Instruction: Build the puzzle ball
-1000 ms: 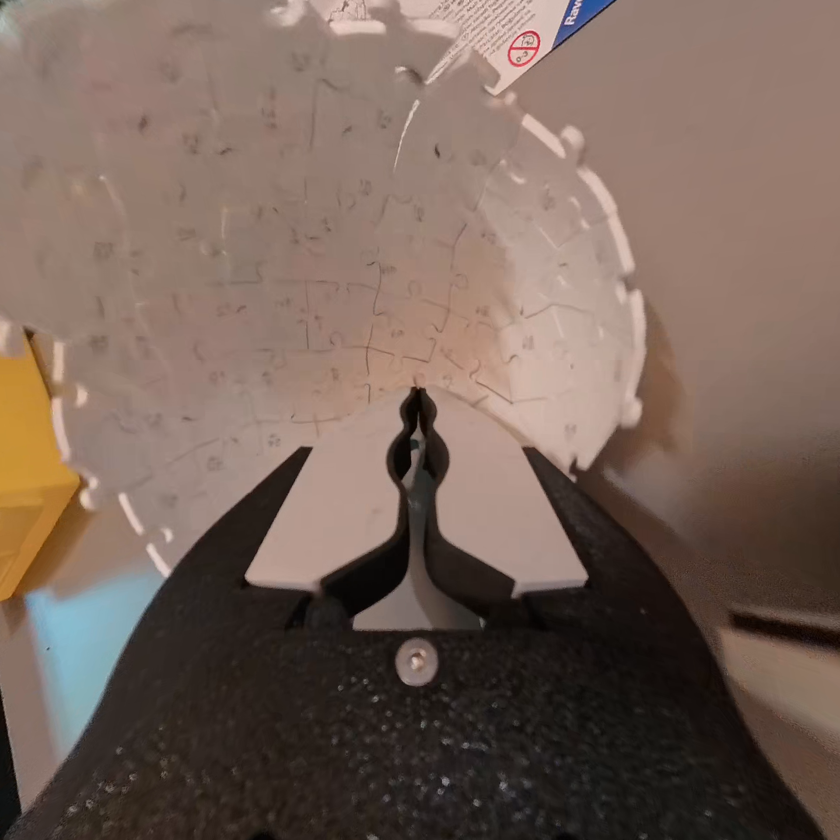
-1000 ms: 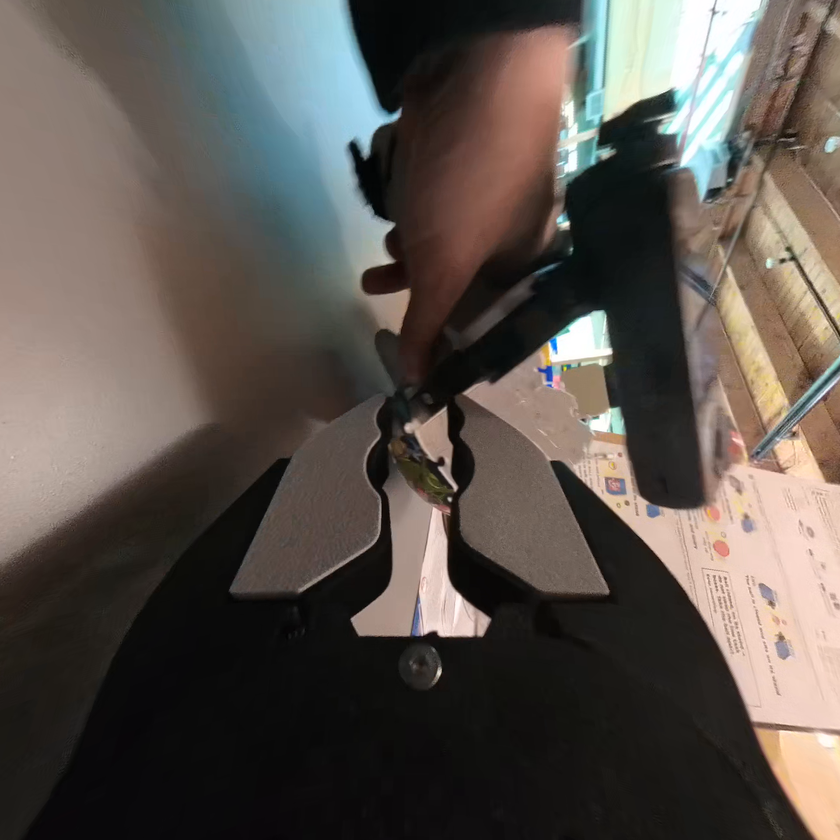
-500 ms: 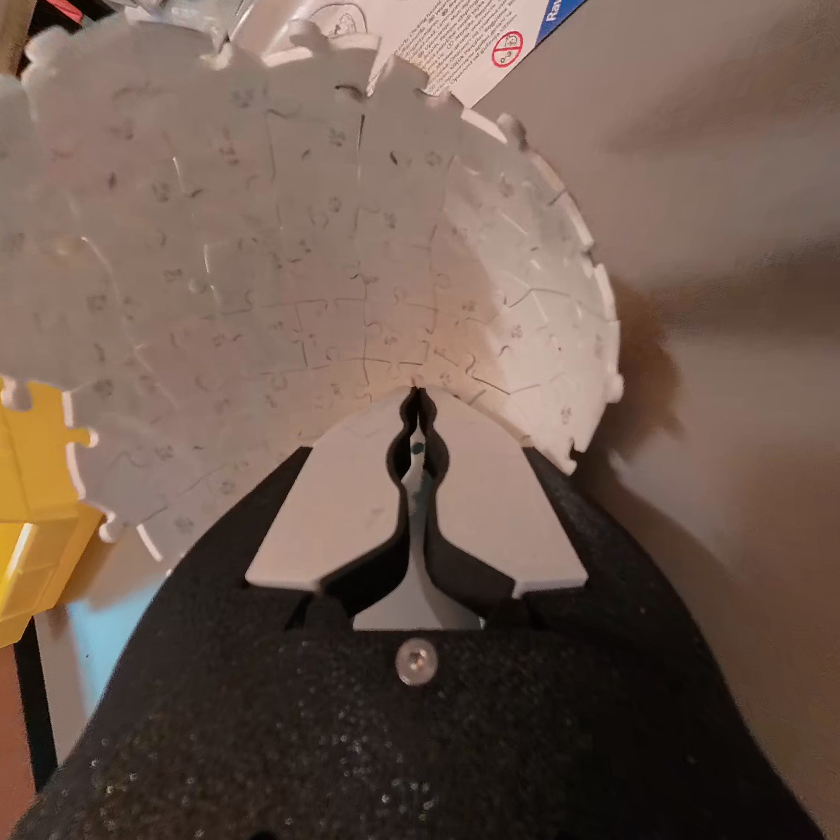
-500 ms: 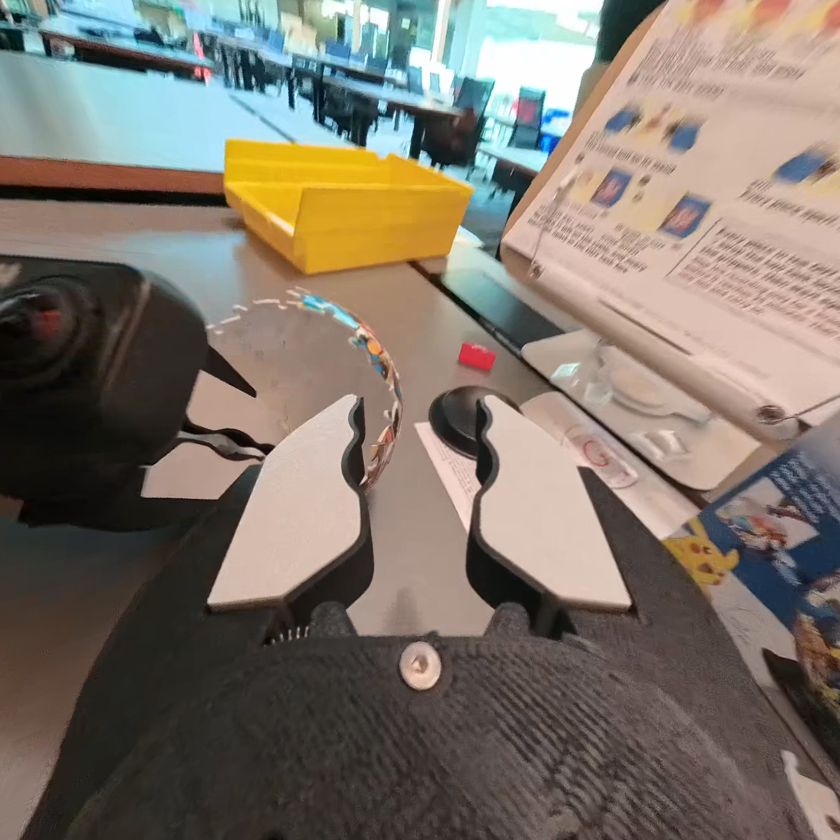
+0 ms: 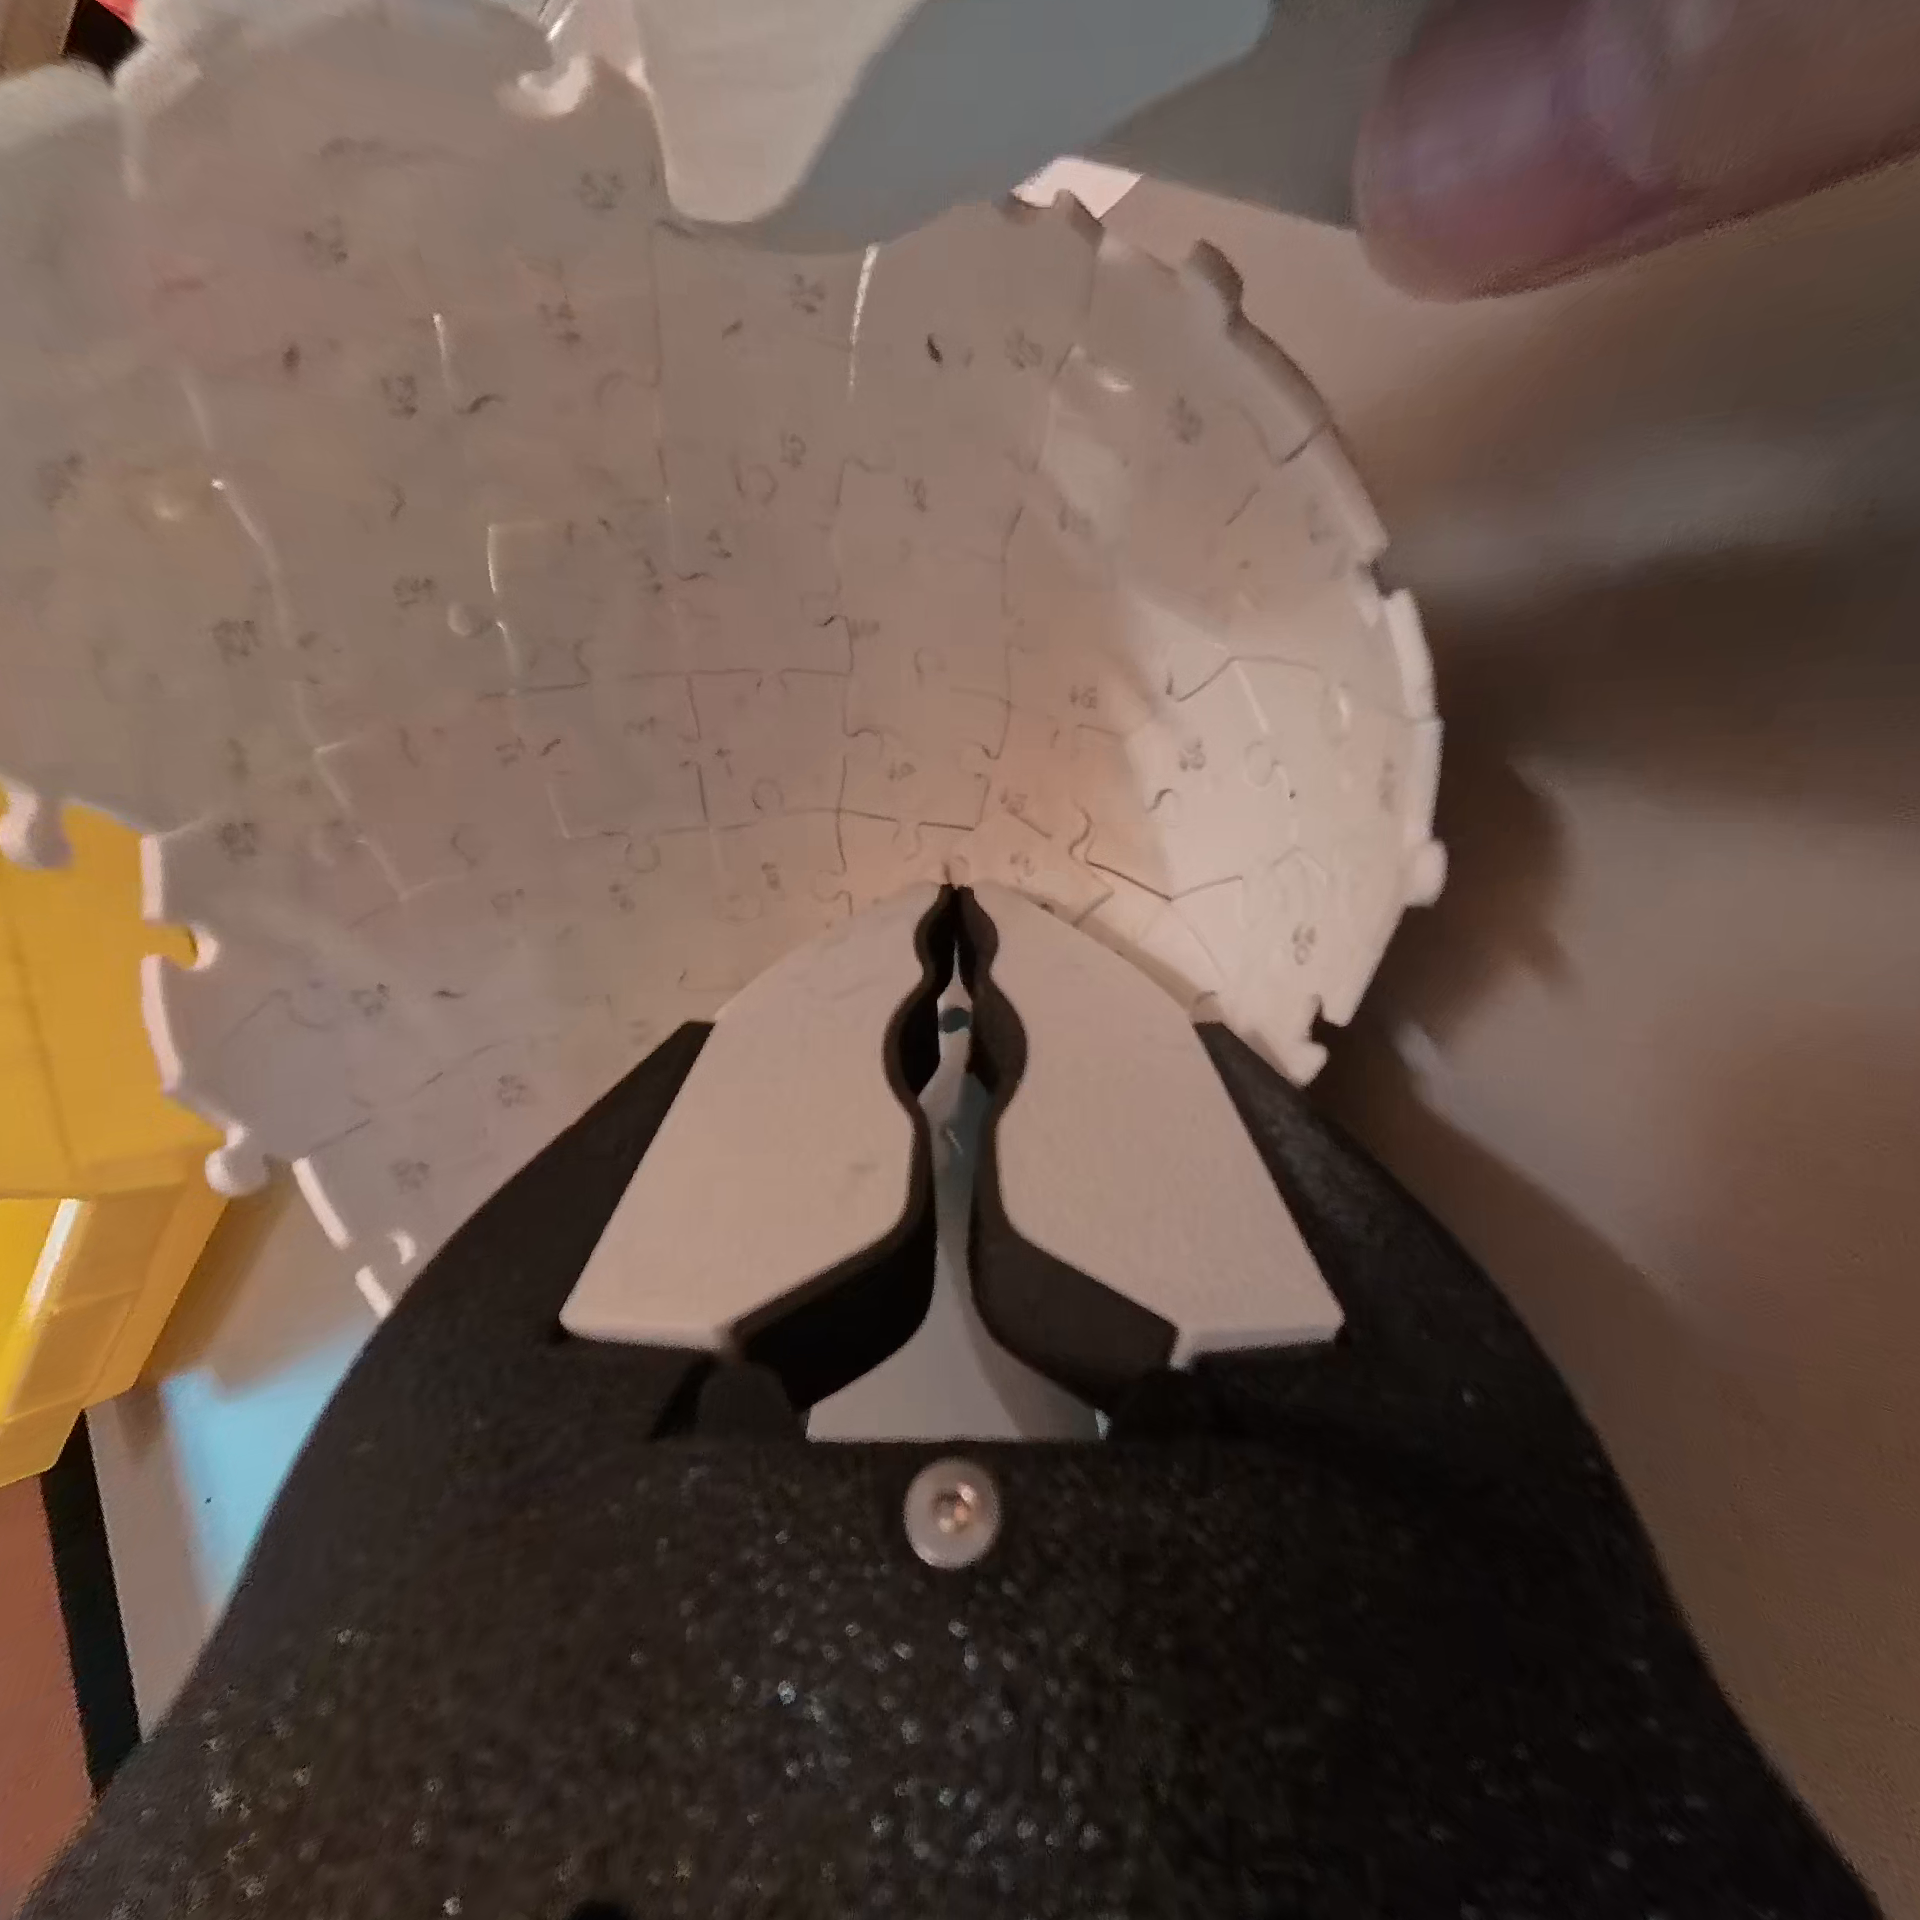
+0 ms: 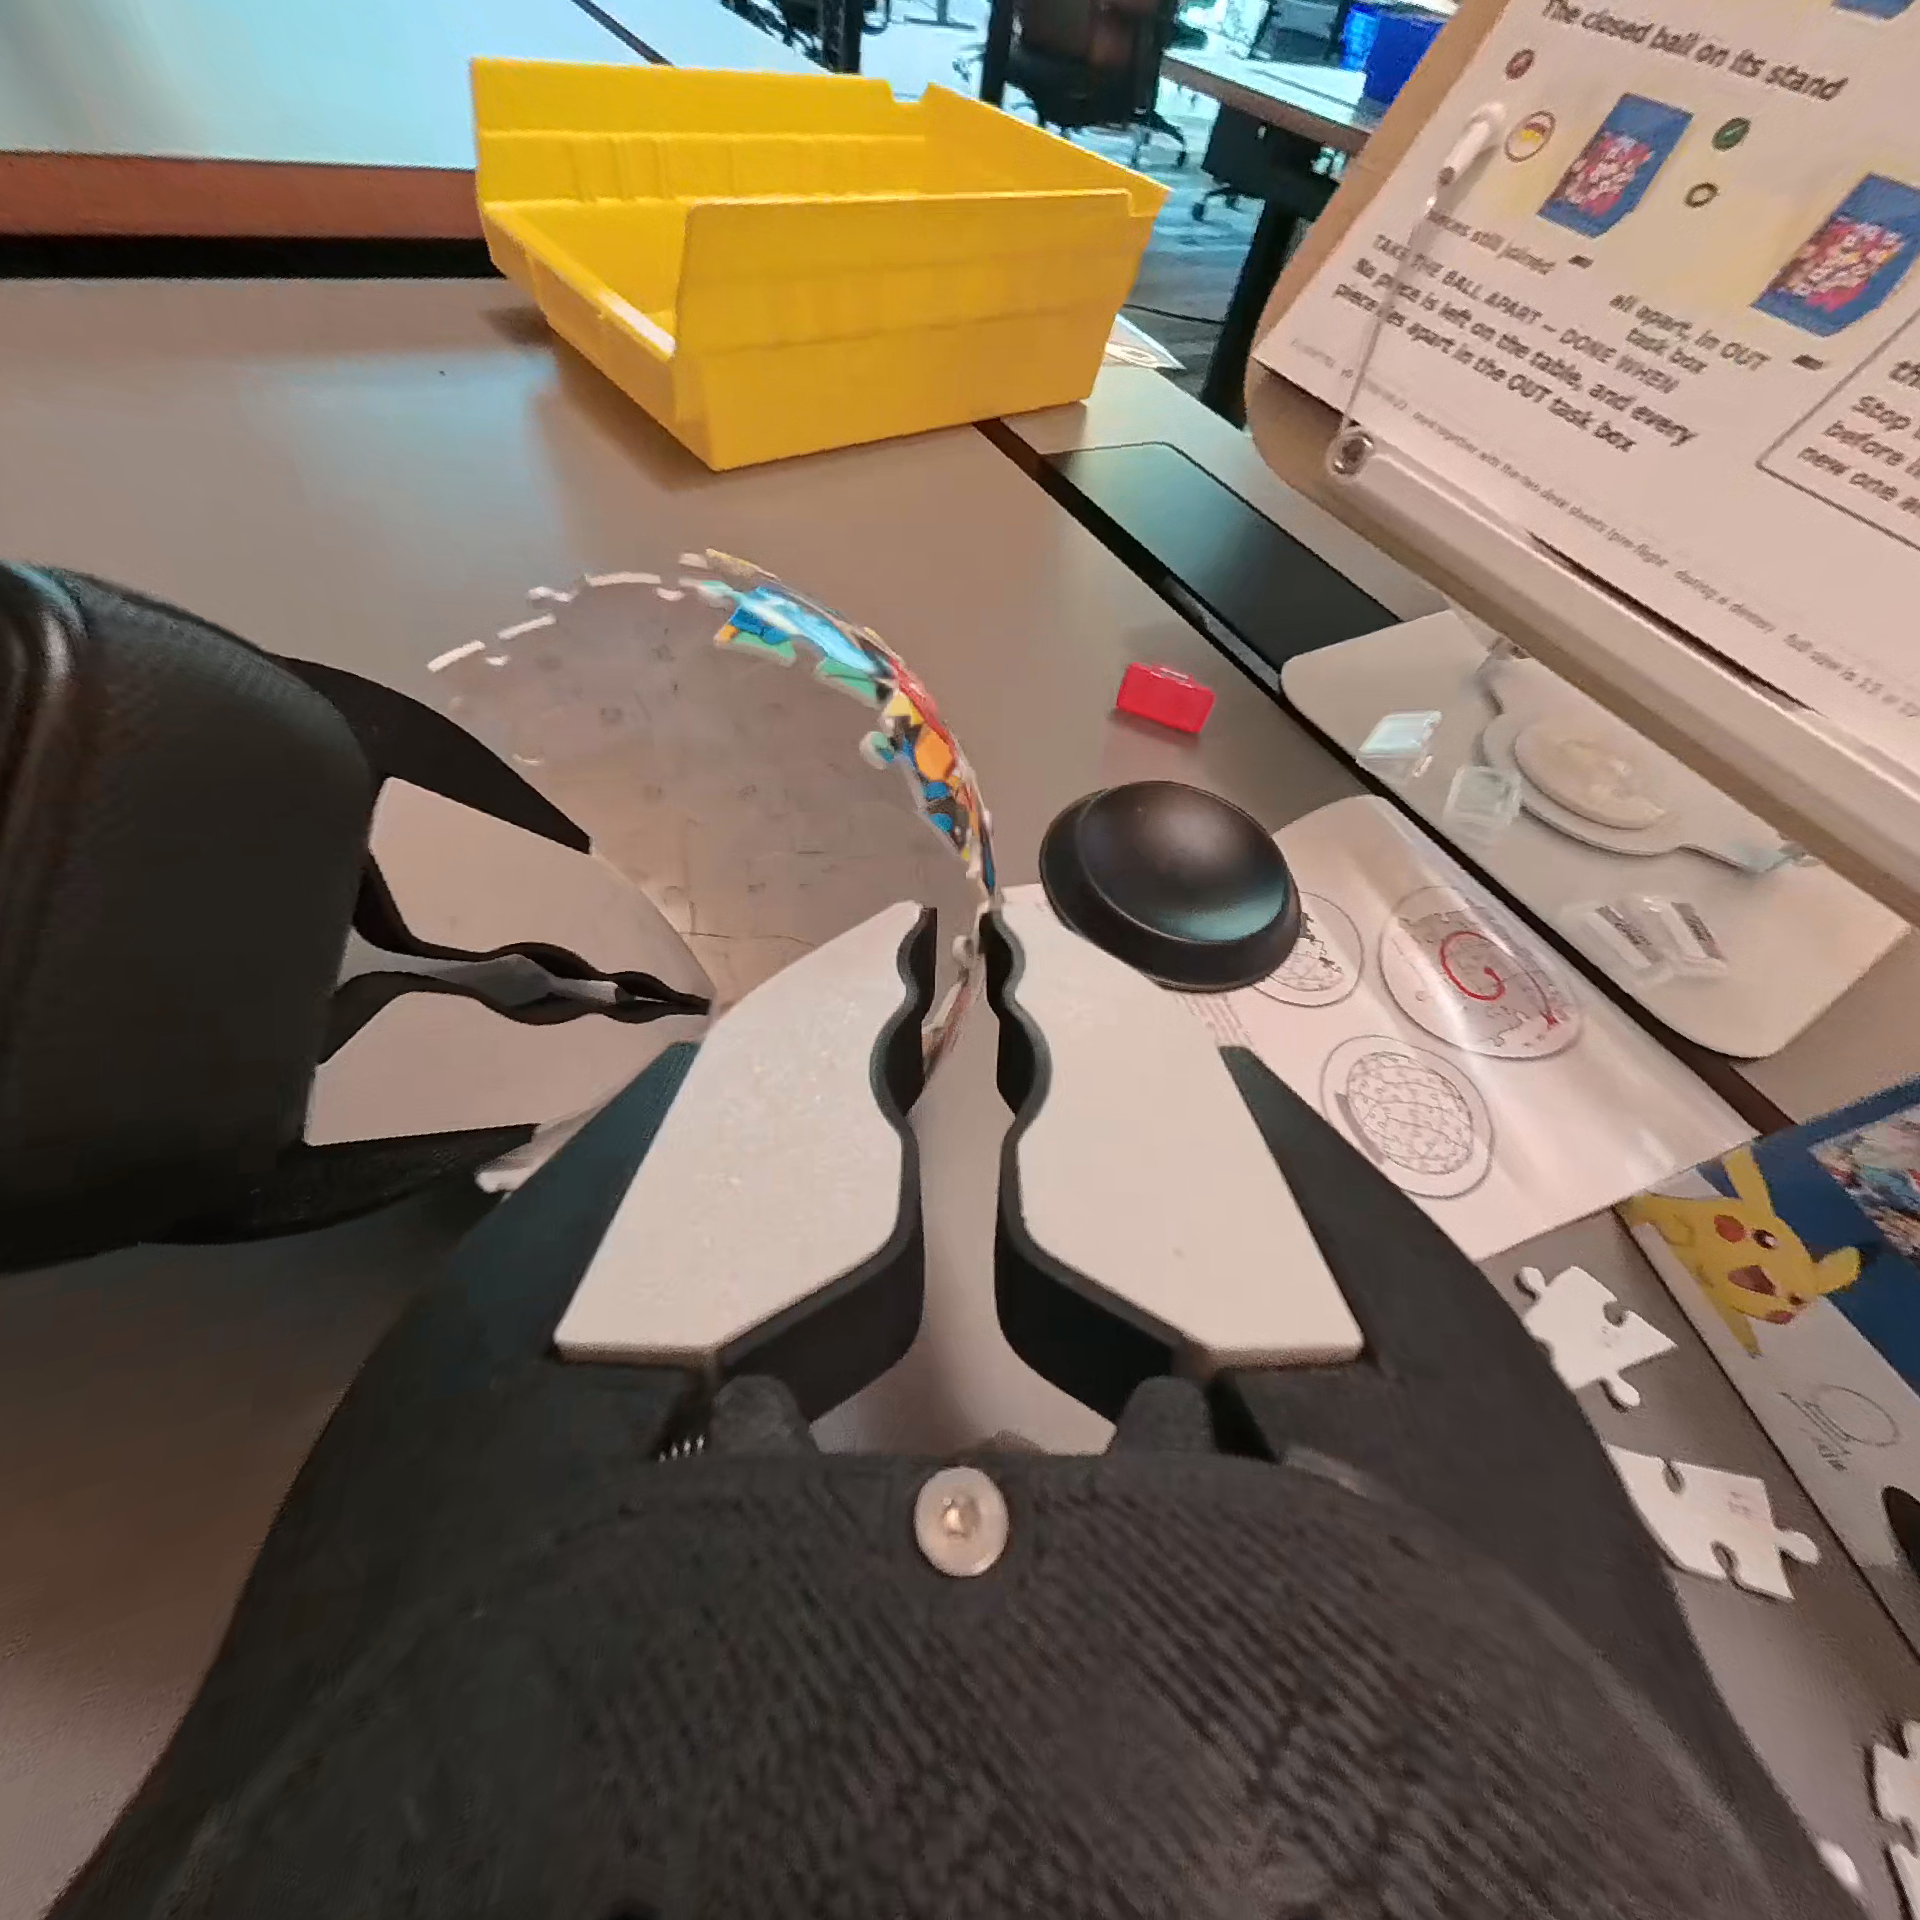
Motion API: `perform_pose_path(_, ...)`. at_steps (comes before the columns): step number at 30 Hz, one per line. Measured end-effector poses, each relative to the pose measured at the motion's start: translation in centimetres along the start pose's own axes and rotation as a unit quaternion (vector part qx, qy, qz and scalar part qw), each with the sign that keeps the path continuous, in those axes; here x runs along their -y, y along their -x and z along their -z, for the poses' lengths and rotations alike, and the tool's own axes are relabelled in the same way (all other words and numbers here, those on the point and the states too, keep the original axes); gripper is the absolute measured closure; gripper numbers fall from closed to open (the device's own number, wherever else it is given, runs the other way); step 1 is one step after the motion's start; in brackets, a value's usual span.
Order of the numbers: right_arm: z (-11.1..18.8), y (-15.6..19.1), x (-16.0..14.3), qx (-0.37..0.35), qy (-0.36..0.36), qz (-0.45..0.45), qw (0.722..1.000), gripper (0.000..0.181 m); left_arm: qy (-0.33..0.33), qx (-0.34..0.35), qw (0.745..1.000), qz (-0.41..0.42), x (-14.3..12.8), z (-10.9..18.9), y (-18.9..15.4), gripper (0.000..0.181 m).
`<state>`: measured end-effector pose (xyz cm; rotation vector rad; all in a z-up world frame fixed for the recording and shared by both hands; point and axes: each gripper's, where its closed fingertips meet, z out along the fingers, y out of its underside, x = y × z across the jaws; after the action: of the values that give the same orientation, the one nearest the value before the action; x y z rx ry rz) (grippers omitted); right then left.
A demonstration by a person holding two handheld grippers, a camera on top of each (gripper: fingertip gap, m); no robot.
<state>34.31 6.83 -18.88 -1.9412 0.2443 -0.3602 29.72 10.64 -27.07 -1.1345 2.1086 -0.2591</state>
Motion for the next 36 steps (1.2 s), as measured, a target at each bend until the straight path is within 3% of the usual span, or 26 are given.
perform_pose_path(11, -0.2, -0.6, -0.8, -0.049, 0.033, -0.005, 0.998, 0.177, -0.003, 0.0, 1.0, 0.004, 0.1, -0.1, 0.1, 0.181)
perform_pose_path(18, 0.6, 0.3, 0.2, -0.126, -0.031, 0.079, 0.988, 0.179, -0.03, -0.01, 0.996, 0.08, 0.1, 0.7, 0.4, 0.167)
perform_pose_path(27, 2.5, 2.4, 1.6, -0.222, -0.112, 0.222, 0.943, 0.179, -0.123, -0.052, 0.949, 0.287, 0.8, 3.6, -0.1, 0.162)
perform_pose_path(36, 3.8, 4.8, 3.0, -0.262, -0.155, 0.35, 0.886, 0.179, -0.086, -0.03, 0.958, 0.272, -0.3, 2.4, -1.1, 0.152)
